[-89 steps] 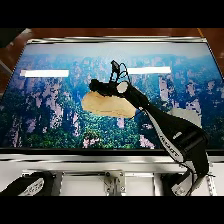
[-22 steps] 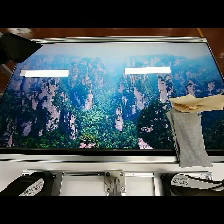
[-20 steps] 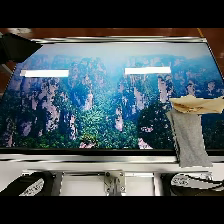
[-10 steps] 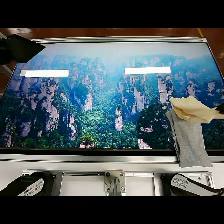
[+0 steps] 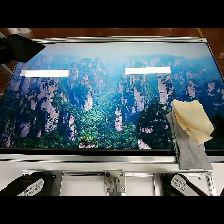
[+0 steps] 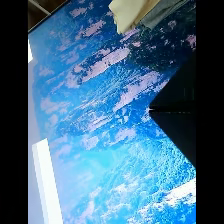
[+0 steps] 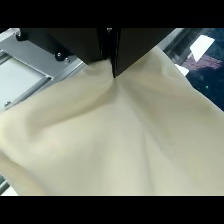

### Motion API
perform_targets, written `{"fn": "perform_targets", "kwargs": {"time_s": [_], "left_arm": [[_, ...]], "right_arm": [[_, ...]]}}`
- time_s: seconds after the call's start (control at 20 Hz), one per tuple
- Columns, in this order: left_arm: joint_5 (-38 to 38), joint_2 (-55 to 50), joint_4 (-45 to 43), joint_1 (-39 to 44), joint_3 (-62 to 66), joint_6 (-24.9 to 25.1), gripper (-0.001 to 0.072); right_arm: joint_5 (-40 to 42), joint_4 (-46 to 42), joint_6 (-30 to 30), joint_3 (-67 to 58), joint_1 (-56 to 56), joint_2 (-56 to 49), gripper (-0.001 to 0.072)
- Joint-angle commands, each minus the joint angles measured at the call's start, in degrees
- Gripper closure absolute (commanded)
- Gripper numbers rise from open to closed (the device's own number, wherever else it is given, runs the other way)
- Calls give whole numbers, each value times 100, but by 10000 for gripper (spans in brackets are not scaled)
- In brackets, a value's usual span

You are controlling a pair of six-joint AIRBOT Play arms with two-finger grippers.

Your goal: Fold the shirts.

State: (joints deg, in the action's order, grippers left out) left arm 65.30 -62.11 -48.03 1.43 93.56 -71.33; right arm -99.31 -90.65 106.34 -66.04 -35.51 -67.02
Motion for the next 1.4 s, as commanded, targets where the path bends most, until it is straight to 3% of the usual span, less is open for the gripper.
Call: {"fn": "perform_targets", "kwargs": {"time_s": [0.0, 0.35, 0.4, 0.45, 0.5, 0.7, 0.85, 0.9, 1.05, 1.15, 1.2, 1.25, 1.3, 1.35], "left_arm": [[-24, -4, -4, 2, -2, 17, 671], [-28, -4, -4, 2, -2, 20, 671], [-28, -4, -7, 2, -2, 17, 671], [-28, -4, -7, 2, -2, 17, 671], [-28, -4, -4, 2, -2, 17, 671], [-28, -105, -116, 2, -2, 15, 671], [-24, -426, -221, 39, -2, 9, 672], [-17, -584, -474, 127, -2, -96, 673], [706, -1154, -2946, 839, 2, -1204, 673], [1574, -1580, -4391, 1399, 2, -1650, 671], [1770, -1762, -4518, 1585, 2, -1665, 552], [1797, -1880, -4446, 1698, 2, -1786, 182], [1768, -1958, -4360, 1786, 2, -1956, 0], [1738, -2006, -4297, 1829, 0, -1965, 0]], "right_arm": [[-752, -271, 7, 616, 2, 203, 655], [-748, -654, -39, 1001, 2, 304, 645], [-739, -656, -39, 1088, 2, 304, 525], [-723, -669, -79, 1161, 2, 304, 147], [-743, -728, -234, 1189, 2, 302, 22], [-503, -699, -776, 841, 2, 308, 22], [575, 560, -1311, -240, 103, 310, 24], [1029, 614, -1364, -621, 323, 308, 24], [2312, 557, -1342, -1257, 1567, 308, 24], [2559, 461, -1303, -1257, 2531, 227, 24], [2524, 306, -1209, -1257, 2905, 118, 24], [2450, 186, -1093, -1257, 3211, -22, 24], [2363, 166, -1045, -1257, 3407, -144, 23], [2282, 170, -1032, -1257, 3534, -238, 23]]}}
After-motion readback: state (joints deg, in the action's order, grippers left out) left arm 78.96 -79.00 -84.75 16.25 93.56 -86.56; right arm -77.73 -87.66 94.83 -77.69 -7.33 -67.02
